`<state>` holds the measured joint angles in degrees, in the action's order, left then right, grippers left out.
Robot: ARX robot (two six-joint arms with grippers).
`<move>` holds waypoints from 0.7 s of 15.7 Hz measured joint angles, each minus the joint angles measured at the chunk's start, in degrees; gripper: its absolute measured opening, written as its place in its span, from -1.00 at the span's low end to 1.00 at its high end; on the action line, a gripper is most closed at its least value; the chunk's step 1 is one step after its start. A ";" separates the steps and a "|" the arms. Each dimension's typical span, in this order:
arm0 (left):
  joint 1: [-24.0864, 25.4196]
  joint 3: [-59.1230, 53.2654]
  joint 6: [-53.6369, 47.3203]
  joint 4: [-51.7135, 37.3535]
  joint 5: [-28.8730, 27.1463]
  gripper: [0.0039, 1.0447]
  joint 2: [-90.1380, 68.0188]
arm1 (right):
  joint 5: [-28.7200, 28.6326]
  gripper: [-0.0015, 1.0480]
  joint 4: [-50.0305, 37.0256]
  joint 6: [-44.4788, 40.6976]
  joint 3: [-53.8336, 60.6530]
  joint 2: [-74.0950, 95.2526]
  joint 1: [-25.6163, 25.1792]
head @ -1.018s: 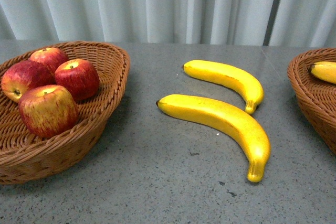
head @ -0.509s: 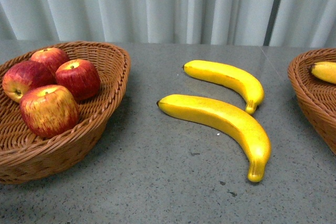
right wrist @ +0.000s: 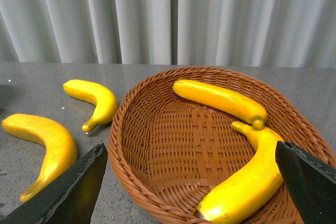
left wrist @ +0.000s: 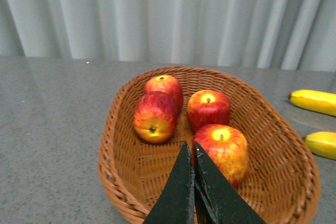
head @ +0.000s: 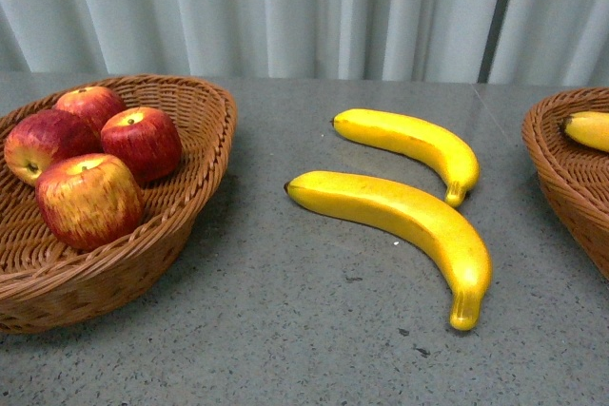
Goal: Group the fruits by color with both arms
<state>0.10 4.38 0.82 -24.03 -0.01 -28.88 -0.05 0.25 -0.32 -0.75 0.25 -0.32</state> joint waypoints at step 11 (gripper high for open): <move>-0.15 -3.56 0.00 7.80 0.02 -0.98 12.92 | 0.07 0.87 0.00 0.00 0.00 0.00 0.00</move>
<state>-0.05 0.82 0.82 -16.23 0.01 -15.97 0.01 0.25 -0.32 -0.75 0.25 -0.32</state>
